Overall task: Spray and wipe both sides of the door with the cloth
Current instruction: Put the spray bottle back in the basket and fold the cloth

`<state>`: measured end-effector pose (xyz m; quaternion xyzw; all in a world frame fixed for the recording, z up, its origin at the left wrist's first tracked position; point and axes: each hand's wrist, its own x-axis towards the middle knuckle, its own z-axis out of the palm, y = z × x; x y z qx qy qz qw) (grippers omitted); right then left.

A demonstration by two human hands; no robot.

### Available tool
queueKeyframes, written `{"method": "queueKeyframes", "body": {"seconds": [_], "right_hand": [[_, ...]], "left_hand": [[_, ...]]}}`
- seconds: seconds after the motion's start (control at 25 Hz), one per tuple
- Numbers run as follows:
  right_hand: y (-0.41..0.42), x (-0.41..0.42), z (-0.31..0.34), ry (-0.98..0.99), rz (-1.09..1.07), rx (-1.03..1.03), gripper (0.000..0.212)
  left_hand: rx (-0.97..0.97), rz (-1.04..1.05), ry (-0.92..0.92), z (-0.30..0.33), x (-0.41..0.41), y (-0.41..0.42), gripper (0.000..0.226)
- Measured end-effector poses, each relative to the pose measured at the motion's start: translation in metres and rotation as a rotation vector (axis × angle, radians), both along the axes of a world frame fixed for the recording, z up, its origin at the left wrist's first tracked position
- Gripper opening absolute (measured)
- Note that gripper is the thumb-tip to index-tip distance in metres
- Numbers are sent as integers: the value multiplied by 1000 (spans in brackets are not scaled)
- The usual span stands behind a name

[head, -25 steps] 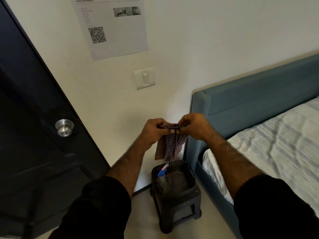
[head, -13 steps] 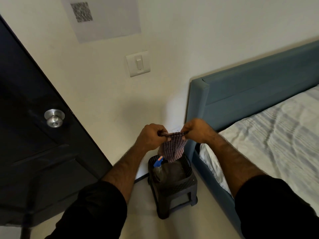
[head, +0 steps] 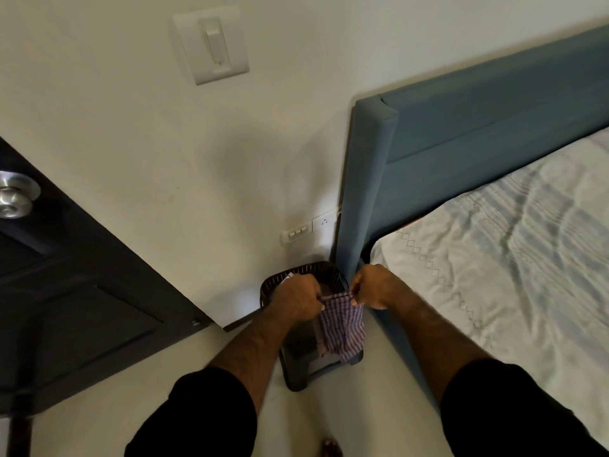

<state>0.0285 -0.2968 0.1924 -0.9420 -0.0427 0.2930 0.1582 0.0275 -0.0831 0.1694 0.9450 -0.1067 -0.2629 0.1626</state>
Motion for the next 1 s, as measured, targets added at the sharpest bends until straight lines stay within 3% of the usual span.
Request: {"method": "queueKeyframes", "body": {"seconds": [0.12,0.4,0.52,0.56,0.72,0.88,1.0], "right_hand": [[1,11,-53,-45,-11,-2,20],[12,33,-132,-24,-195,84,28],[17,31,-163,37,-73,23,46],[18,26,-170,63,-38,-21,44],[14,-1,-187,65,-17,-75,27],[2,-8,-213,14,-8,-29,31],[3,-13,-198,-50,60,7,32]], "left_hand": [[27,193,-75,-51,6,-10,24],[-213,651,61,-158,20,-18,4],[-272,555,116,-168,1,-26,52],[-262,497,128,-172,-10,-27,55],[-71,303,47,-188,-34,-25,26],[-83,142,16,-193,-34,-21,32],[-72,135,-37,-189,-31,-20,33]]}}
